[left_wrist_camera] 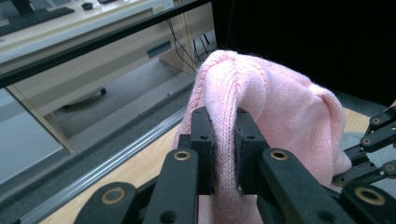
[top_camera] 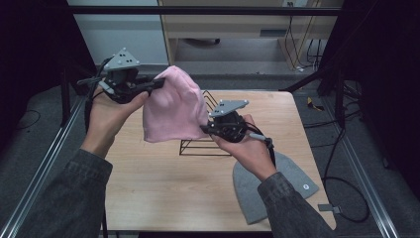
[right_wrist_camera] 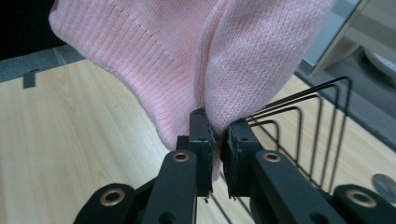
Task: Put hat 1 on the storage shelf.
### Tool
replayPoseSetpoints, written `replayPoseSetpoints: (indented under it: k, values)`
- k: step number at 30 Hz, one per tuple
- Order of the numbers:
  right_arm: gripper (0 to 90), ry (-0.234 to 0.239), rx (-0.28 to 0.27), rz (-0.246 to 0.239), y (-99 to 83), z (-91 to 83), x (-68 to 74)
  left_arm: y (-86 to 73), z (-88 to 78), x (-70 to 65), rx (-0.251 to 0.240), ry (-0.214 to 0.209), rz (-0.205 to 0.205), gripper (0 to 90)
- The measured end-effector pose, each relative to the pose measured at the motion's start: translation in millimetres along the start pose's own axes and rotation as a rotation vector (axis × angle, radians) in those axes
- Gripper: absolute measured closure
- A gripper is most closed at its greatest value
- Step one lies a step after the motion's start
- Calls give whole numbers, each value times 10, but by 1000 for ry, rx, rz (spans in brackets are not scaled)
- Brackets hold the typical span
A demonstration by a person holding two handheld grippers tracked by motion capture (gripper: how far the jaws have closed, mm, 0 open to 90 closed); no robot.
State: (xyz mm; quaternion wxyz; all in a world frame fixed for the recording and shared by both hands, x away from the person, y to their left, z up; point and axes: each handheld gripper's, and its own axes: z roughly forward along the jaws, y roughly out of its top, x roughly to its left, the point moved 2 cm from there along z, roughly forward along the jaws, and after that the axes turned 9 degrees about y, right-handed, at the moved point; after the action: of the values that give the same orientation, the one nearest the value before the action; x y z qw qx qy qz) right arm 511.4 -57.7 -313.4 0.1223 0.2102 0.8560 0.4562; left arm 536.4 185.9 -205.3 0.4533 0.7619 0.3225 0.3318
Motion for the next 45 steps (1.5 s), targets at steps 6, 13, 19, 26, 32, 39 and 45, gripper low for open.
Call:
replayPoseSetpoints:
  k: [6,13,19,26,32,39,45]
  values:
    - [831,-7,1,-13,50,-58,-81,84,63,-44,-5,-2,14,806]
    - [831,-13,-4,-28,86,-123,-171,170,121,-91,-30,0,26,805]
    - [830,-34,-10,-27,84,-179,-285,229,191,-134,-43,-7,46,805]
    - [830,-61,-25,-12,53,-212,-428,316,320,-185,-64,-5,63,803]
    - [829,-83,-47,6,29,-241,-561,399,480,-210,-77,-9,67,803]
    - [827,-92,-40,30,-43,-258,-677,413,637,-234,-65,-13,85,801]
    - [827,-97,-29,52,-99,-242,-752,371,786,-199,-27,2,77,801]
